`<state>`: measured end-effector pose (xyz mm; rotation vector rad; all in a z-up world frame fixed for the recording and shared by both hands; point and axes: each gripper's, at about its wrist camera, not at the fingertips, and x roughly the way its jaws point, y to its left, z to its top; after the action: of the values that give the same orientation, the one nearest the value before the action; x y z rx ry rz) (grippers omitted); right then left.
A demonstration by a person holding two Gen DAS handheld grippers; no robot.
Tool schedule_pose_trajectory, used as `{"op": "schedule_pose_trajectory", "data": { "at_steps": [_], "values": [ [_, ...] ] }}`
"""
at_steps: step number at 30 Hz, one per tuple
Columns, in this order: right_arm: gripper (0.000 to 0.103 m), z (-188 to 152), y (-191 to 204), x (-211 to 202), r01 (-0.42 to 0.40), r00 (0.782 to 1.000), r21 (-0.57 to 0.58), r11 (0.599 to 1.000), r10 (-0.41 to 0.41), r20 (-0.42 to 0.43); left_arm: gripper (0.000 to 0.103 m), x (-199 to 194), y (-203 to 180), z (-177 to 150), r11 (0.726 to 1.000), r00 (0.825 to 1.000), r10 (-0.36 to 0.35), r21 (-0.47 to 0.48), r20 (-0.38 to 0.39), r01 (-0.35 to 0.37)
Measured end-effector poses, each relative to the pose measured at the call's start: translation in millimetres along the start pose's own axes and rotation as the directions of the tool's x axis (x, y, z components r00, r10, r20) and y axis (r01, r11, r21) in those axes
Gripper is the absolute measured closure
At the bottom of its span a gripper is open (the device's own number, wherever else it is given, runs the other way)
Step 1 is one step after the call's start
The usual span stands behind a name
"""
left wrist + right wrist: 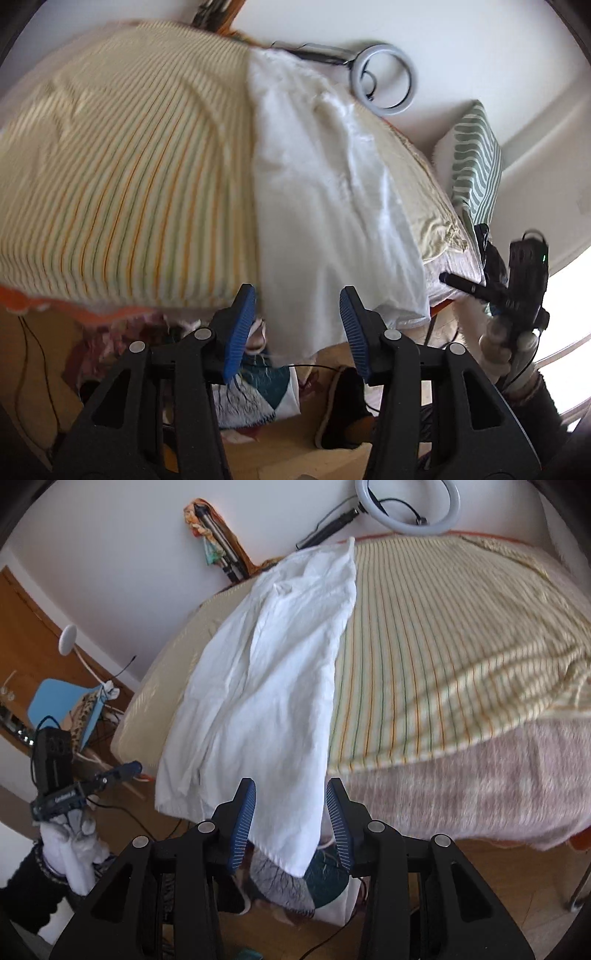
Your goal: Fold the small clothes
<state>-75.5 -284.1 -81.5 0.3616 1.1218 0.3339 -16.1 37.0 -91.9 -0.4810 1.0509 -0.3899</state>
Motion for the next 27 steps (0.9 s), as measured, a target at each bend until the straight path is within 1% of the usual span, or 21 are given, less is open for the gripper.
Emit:
{"op": "schedule_pose_trajectory", "data": {
  "at_steps": [2, 5, 7, 10, 12, 13, 14, 15, 16, 17, 18, 19, 20, 21, 22, 23, 25, 26, 27],
  "values": [
    [0.065, -11.5, -8.3, 7.3, -0.028, 0.999, 0.041, 0.999, 0.029, -0.035, 0.054, 6.9, 19.9, -1.1, 0.997, 0.999, -0.029, -0.077, -0.038, 0.026],
    [0.065, -22.4, -20.9, 14.7, -0.068, 0.995, 0.110, 0.992, 0.076, -0.070, 0.054, 13.9, 36.5, -4.4, 0.987, 0.995, -0.073, -0.148, -0.065, 0.062],
    [0.065, -24.3, -27.1, 18.0, -0.090, 0.992, 0.130, 0.987, 0.101, -0.078, 0.054, 21.1, 42.9, -6.1, 0.976, 0.988, -0.123, -0.192, -0.089, 0.104],
    [0.065, -24.1, -34.2, 25.0, -0.135, 0.984, 0.159, 0.978, 0.151, -0.090, 0.054, 33.3, 44.5, -7.0, 0.959, 0.979, -0.176, -0.245, -0.104, 0.146],
    [0.065, -22.9, -34.7, 28.4, -0.163, 0.979, 0.168, 0.972, 0.180, -0.090, 0.054, 39.6, 39.6, -7.1, 0.951, 0.972, -0.206, -0.258, -0.108, 0.173],
    [0.065, -22.3, -33.8, 30.0, -0.169, 0.978, 0.164, 0.972, 0.186, -0.094, 0.054, 41.1, 36.3, -6.0, 0.952, 0.971, -0.213, -0.249, -0.109, 0.181],
    [0.065, -21.5, -32.0, 32.2, -0.165, 0.979, 0.154, 0.974, 0.181, -0.099, 0.054, 41.0, 32.1, -4.6, 0.958, 0.973, -0.204, -0.228, -0.112, 0.174],
    [0.065, -21.5, -28.5, 34.7, -0.158, 0.979, 0.140, 0.977, 0.173, -0.104, 0.058, 41.5, 27.8, -4.4, 0.966, 0.976, -0.182, -0.204, -0.115, 0.156],
    [0.065, -21.9, -26.1, 37.9, -0.158, 0.978, 0.132, 0.979, 0.173, -0.113, 0.075, 42.5, 22.6, -3.8, 0.971, 0.978, -0.171, -0.190, -0.121, 0.146],
    [0.069, -22.1, -23.5, 42.0, -0.160, 0.976, 0.125, 0.979, 0.176, -0.128, 0.082, 43.1, 19.1, -4.4, 0.976, 0.979, -0.155, -0.175, -0.132, 0.131],
    [0.077, -23.4, -21.0, 45.1, -0.164, 0.974, 0.116, 0.980, 0.180, -0.139, 0.086, 42.0, 16.9, -3.9, 0.978, 0.980, -0.150, -0.166, -0.133, 0.127],
    [0.097, -24.0, -18.3, 47.8, -0.164, 0.972, 0.104, 0.981, 0.179, -0.152, 0.092, 38.7, 13.9, -3.6, 0.978, 0.980, -0.154, -0.160, -0.129, 0.133],
    [0.098, -24.6, -14.1, 48.8, -0.154, 0.973, 0.088, 0.984, 0.167, -0.159, 0.094, 34.7, 11.5, -2.7, 0.978, 0.979, -0.159, -0.155, -0.124, 0.139],
    [0.099, -24.7, -10.4, 45.6, -0.148, 0.977, 0.077, 0.986, 0.158, -0.146, 0.094, 27.4, 9.3, -2.4, 0.977, 0.980, -0.167, -0.150, -0.111, 0.150],
    [0.099, -24.7, -9.3, 40.3, -0.161, 0.976, 0.082, 0.984, 0.171, -0.132, 0.094, 18.6, 5.1, -1.5, 0.977, 0.979, -0.180, -0.136, -0.092, 0.167],
    [0.100, -24.6, -9.8, 31.9, -0.196, 0.973, 0.101, 0.975, 0.206, -0.108, 0.094, 7.9, -1.9, -0.8, 0.981, 0.981, -0.179, -0.092, -0.069, 0.173],
    [0.100, -24.3, -16.2, 17.1, -0.258, 0.962, 0.127, 0.958, 0.267, -0.062, 0.094, -0.5, -10.3, -2.0, 0.991, 0.990, -0.134, -0.004, -0.037, 0.134],
    [0.100, -24.5, -19.4, 13.9, -0.264, 0.960, 0.132, 0.955, 0.273, -0.055, 0.093, 0.6, -12.0, -3.6, 0.993, 0.993, -0.114, 0.012, -0.034, 0.114],
    [0.100, -25.8, -22.7, 15.2, -0.232, 0.968, 0.130, 0.964, 0.242, -0.063, 0.086, 4.2, -8.8, -5.3, 0.994, 0.993, -0.107, 0.003, -0.046, 0.108]
  ]
}}
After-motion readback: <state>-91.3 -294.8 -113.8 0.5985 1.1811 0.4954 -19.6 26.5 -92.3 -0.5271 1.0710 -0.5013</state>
